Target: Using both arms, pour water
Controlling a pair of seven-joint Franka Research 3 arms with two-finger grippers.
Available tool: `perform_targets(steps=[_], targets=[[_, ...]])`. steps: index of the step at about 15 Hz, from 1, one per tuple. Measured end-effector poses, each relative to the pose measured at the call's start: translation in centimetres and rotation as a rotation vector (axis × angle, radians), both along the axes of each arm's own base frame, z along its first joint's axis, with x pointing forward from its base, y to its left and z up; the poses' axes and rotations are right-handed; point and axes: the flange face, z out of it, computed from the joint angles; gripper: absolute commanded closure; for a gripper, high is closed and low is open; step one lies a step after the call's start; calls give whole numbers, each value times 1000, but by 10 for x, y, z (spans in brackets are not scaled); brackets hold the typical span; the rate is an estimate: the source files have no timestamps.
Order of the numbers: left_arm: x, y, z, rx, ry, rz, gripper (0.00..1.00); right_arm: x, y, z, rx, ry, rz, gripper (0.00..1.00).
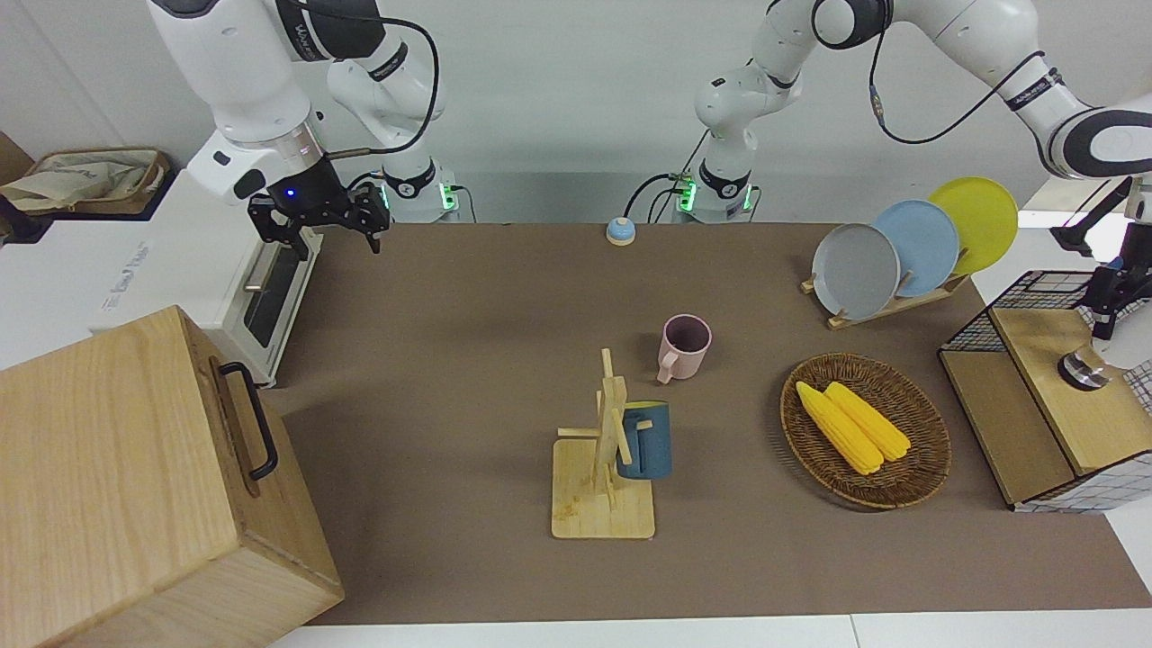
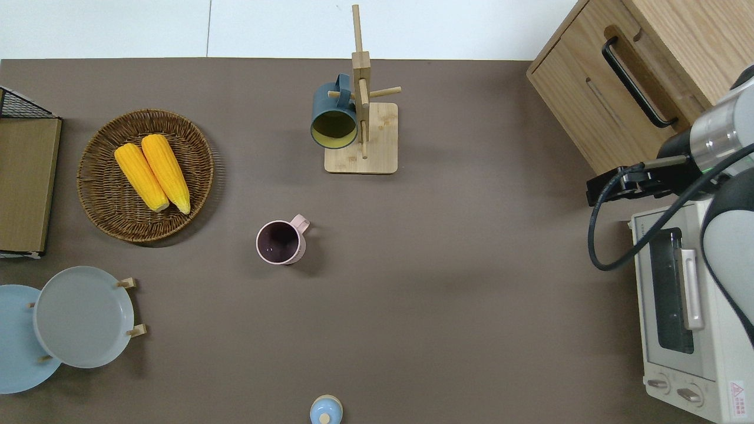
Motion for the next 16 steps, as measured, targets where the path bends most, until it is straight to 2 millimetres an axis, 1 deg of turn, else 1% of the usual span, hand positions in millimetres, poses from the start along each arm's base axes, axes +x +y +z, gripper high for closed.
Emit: perform_targets(steps=[2,5,9,12,14,16], targets=[[-10,8,6,-3,34,-14,0,0,0,0,0,0,0,9],[-23,9,20,-9,100,-1,0,0,0,0,0,0,0,9],[-28,-9,39,-6,199,16,0,0,0,0,0,0,0,9],[-31,-33,55,9,293,11,0,0,0,0,0,0,0,9],[-32,-60,70,13,360,13,0,0,0,0,0,0,0,9],[-33,-91,85,-1,419,18,0,0,0,0,0,0,0,9]])
